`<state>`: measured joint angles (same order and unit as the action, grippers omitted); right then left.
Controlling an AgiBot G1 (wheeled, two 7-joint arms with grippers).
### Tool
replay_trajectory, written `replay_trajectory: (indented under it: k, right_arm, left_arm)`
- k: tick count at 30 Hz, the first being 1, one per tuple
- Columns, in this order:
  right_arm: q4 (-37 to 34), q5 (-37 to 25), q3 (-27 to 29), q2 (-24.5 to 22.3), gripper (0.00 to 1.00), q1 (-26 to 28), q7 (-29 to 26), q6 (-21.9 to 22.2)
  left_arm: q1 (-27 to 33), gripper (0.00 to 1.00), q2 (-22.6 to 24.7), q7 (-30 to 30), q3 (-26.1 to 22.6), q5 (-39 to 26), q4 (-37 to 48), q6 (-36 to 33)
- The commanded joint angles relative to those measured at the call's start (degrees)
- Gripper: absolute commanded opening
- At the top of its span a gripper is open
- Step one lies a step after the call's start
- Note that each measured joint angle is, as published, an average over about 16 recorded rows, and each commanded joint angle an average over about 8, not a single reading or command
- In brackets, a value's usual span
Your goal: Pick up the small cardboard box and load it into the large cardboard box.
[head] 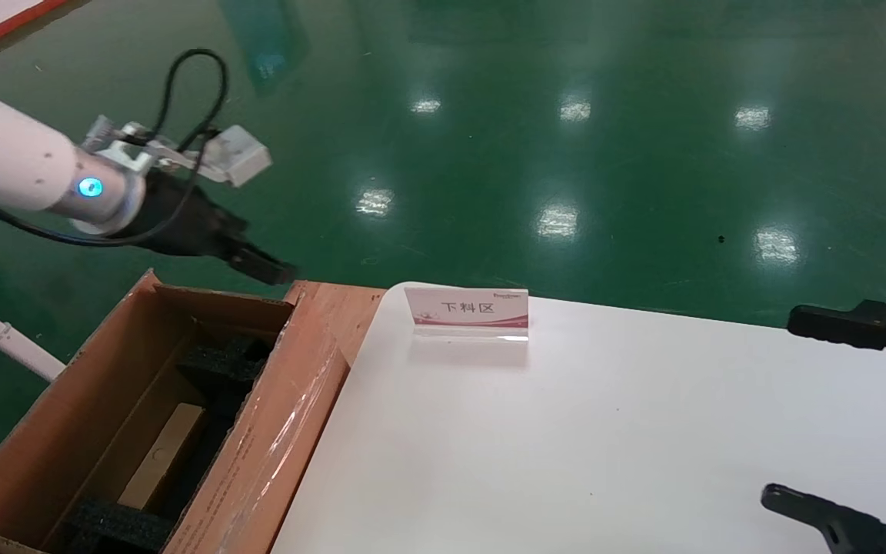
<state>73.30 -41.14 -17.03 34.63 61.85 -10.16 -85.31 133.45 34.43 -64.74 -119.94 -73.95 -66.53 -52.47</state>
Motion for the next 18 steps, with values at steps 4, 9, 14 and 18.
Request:
replay_trajectory:
  k: [4,9,14,18]
  right_arm:
    - [0.0,0.0,0.0,0.0,1.00,0.0,0.0,0.0]
    - [0.0,0.0,0.0,0.0,1.00,0.0,0.0,0.0]
    - [0.0,0.0,0.0,0.0,1.00,0.0,0.0,0.0]
    - [0.0,0.0,-0.1,0.0,1.00,0.0,0.0,0.0]
  left_arm:
    - [-5.9,1.00,0.0,4.4,8.6,2.6,-0.7,-2.6]
    - [-12.4,1.00,0.0,9.3,17.9,5.5,-1.4,-5.7]
    - [-18.9,1.00,0.1,14.2,27.4,8.4,-2.0,-8.7]
    - [-24.1,1.00,0.1,18.1,34.9,10.8,-2.5,-11.1]
